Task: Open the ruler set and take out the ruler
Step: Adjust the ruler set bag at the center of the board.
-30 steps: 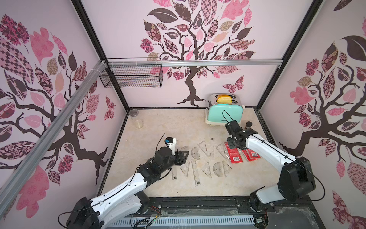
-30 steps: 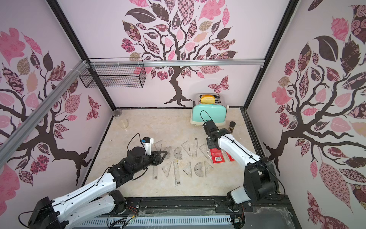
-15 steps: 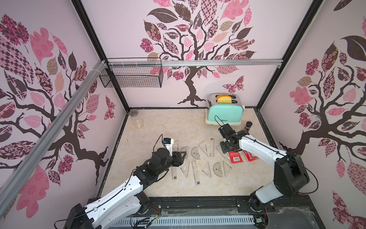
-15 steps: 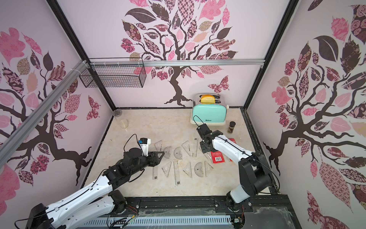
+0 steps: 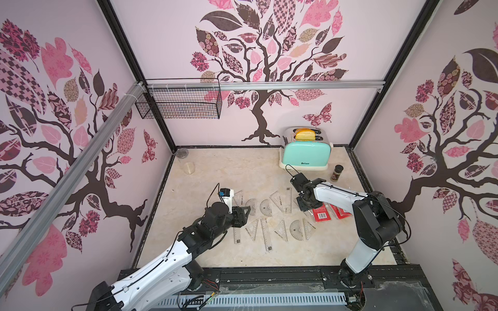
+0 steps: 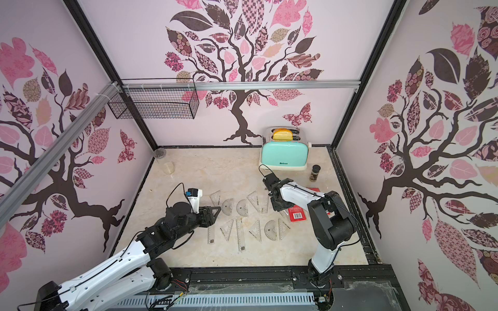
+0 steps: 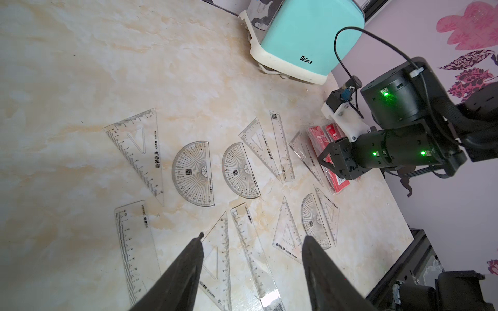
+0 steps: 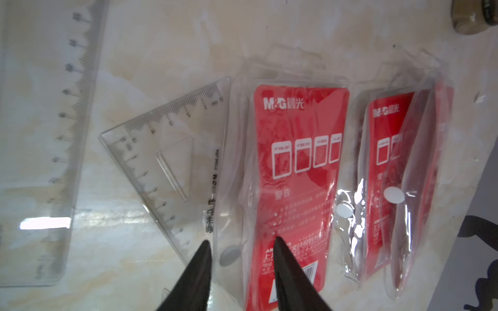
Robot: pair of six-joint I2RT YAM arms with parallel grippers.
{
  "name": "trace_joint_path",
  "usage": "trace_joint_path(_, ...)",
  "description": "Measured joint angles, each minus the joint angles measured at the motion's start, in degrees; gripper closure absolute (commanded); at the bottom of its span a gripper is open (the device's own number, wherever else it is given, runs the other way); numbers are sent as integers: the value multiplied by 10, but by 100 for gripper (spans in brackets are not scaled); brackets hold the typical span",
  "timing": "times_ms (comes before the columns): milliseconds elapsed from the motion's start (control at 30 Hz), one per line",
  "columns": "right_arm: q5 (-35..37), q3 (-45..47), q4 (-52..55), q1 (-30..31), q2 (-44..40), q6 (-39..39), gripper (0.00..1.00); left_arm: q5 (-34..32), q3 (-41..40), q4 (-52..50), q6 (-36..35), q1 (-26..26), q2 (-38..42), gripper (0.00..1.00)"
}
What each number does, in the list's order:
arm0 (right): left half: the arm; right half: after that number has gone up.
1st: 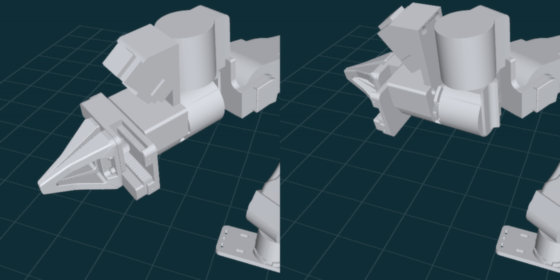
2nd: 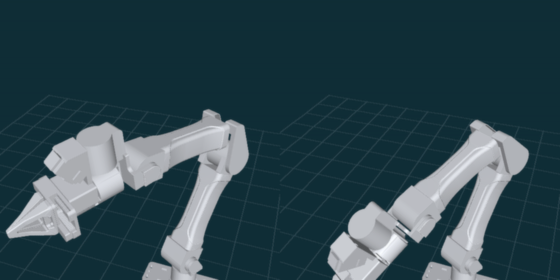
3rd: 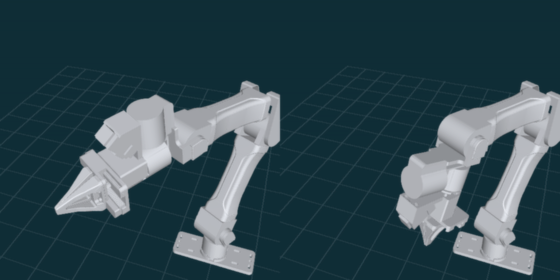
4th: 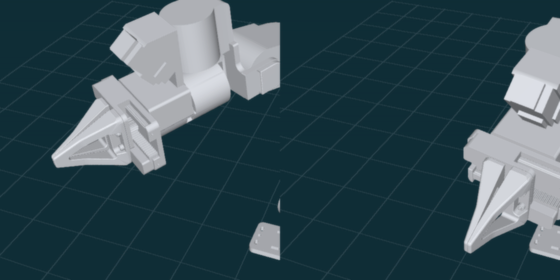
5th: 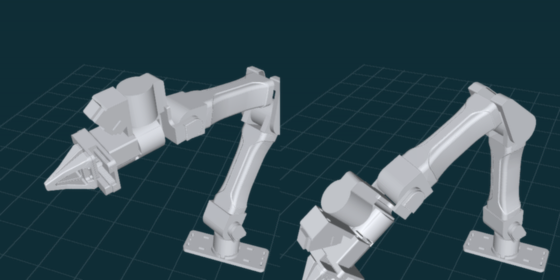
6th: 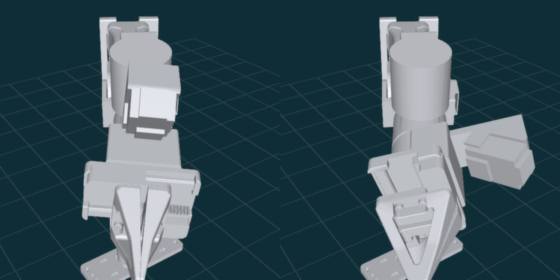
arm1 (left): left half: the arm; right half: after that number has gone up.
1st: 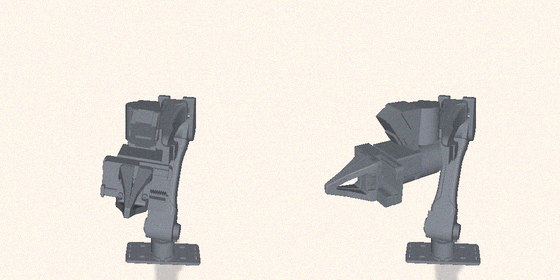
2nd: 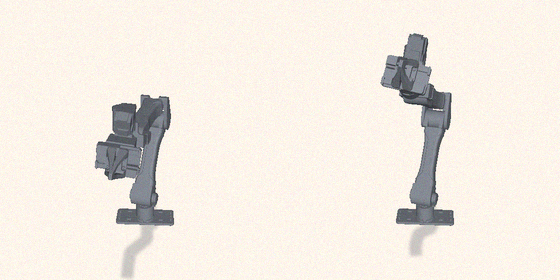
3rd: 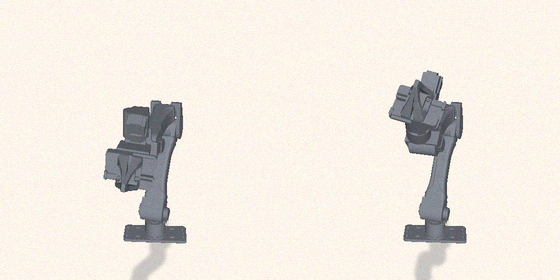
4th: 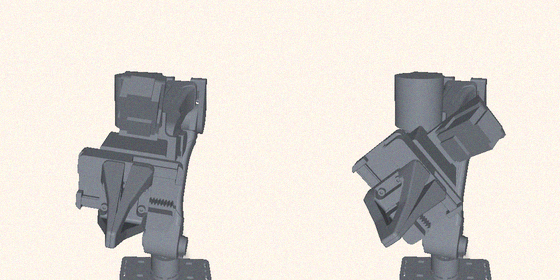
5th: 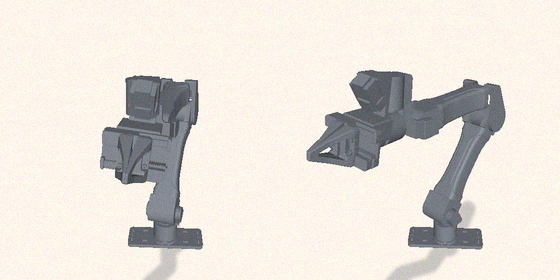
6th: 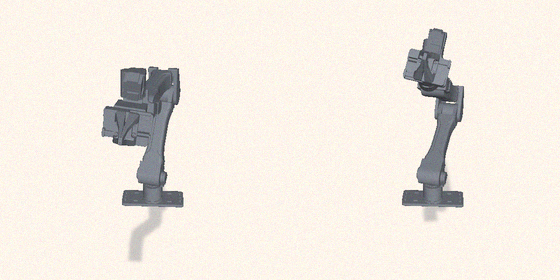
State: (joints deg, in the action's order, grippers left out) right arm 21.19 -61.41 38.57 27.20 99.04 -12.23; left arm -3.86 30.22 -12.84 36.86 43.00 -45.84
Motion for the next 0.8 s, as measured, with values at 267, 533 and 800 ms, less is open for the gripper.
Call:
trace_joint_path(267, 19, 0, 1, -1, 2, -7, 83, -1, 0, -6, -6, -3, 7, 38)
trace_joint_path(533, 30, 6, 0, -20, 2, -5, 81, -7, 0, -19, -10, -8, 30, 37)
trace_joint_path(800, 2, 12, 7, -26, -53, 11, 52, -8, 0, -25, -27, -46, 29, 34)
